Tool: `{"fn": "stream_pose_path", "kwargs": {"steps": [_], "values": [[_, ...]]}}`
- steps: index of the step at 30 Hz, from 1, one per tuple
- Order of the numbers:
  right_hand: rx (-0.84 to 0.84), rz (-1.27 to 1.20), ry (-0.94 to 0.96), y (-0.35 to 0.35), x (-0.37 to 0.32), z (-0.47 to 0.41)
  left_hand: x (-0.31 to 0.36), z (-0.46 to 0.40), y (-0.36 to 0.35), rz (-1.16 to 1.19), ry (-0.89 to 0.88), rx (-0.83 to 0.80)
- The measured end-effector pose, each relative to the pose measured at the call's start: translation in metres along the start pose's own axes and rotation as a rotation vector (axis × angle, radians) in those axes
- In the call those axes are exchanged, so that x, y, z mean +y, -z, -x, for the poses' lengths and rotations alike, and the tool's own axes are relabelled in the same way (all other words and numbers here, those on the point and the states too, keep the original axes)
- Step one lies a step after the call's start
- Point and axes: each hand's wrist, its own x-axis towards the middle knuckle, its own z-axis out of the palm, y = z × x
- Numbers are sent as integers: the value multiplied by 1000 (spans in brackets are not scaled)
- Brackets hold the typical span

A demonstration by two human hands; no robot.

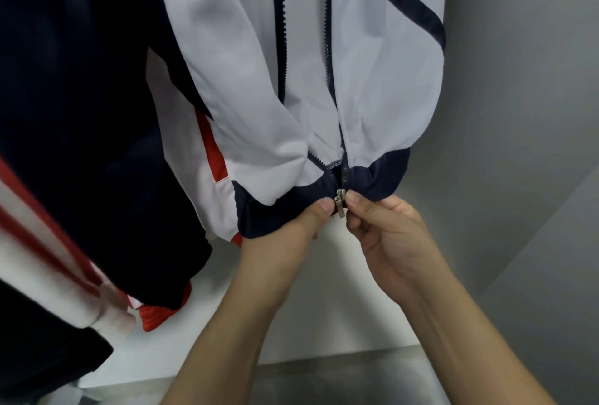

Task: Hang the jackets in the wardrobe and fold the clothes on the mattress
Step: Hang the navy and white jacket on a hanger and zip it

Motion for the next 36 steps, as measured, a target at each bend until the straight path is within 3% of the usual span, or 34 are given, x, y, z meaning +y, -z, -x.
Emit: {"fn": "stream_pose_path", "kwargs": {"steps": [3, 6, 8, 15, 18, 22, 24, 30, 36], "values": [[-8, 73, -31, 2, -1, -2, 5, -4, 13, -183, 212, -136], [-2, 129, -23, 8, -10, -5, 23, 3, 23, -764, 394, -500], [-5, 158, 1, 12, -17, -6, 43, 13, 23, -931, 394, -603], [-45, 189, 34, 15, -23, -8, 84, 30, 9, -257, 87, -521], [-67, 192, 27, 16, -25, -7, 74, 27, 6, -65, -9, -339], [-108, 185, 34, 19, -25, -6, 42, 16, 0, -477, -240, -110], [-126, 172, 34, 20, -26, -6, 30, 13, -2, -608, -222, -97], [-176, 168, 16, 31, -29, -10, 14, 9, -3, -630, -131, -69], [-221, 234, 7, 35, -31, -8, 10, 6, -8, -712, -183, -32]]}}
